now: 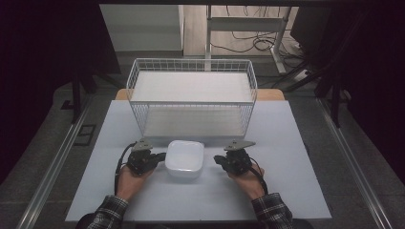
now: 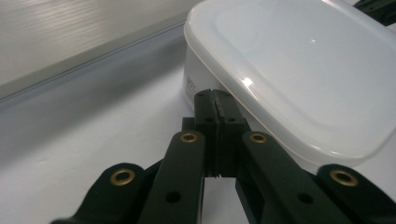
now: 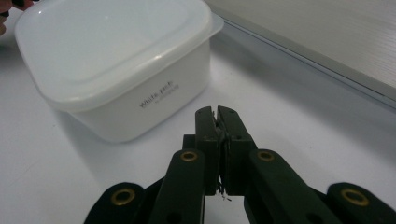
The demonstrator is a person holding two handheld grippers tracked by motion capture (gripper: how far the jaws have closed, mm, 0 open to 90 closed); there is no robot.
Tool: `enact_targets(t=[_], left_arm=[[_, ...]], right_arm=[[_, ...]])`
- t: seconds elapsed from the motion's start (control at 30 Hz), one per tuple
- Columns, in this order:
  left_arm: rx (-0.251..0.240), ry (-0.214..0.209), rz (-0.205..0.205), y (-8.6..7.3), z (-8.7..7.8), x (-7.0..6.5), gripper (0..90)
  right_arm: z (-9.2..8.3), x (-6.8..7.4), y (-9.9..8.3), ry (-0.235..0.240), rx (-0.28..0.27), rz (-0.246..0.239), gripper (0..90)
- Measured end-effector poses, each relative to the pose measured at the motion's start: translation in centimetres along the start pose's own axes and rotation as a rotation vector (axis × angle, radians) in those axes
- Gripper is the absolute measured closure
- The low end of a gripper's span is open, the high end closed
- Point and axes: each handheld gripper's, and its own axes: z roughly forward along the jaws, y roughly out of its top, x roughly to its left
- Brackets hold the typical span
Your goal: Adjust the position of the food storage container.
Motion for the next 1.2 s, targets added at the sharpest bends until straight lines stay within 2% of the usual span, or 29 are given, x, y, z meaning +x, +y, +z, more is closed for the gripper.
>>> enact_targets(t=[0.1,0.27,0.43,0.67,0.83,0.97,1.03,1.2], left_arm=[[0.007,-0.018,0.012,0.1,0.4,-0.7,89.9],[0.025,-0.029,0.055,0.3,1.2,-1.9,89.8],[0.027,-0.038,0.065,0.4,1.8,-2.6,89.8],[0.027,-0.028,0.062,0.4,1.9,-2.5,89.7],[0.016,-0.018,0.057,0.4,1.4,-2.1,86.3],[0.014,-0.011,0.054,0.3,0.9,-2.1,75.0],[0.003,-0.016,0.047,0.2,0.6,-2.0,67.8],[-0.022,-0.007,0.043,-0.2,-0.2,-1.9,41.8]], right_arm=[[0.1,0.0,-0.1,0.003,0.005,0.000,86.7],[0.0,-0.2,-0.2,-0.004,0.006,0.004,85.4],[-0.1,-0.5,-0.3,-0.006,0.008,0.012,85.2],[-0.2,-0.4,-0.4,-0.008,0.016,0.003,85.8],[-0.8,-0.6,-0.4,-0.022,-0.004,-0.007,87.3],[-1.5,-0.9,-0.6,-0.031,-0.010,-0.013,85.5],[-1.9,-1.0,-0.8,-0.043,-0.022,-0.022,78.8],[-2.8,-1.0,-1.2,-0.092,-0.037,-0.046,60.3]])
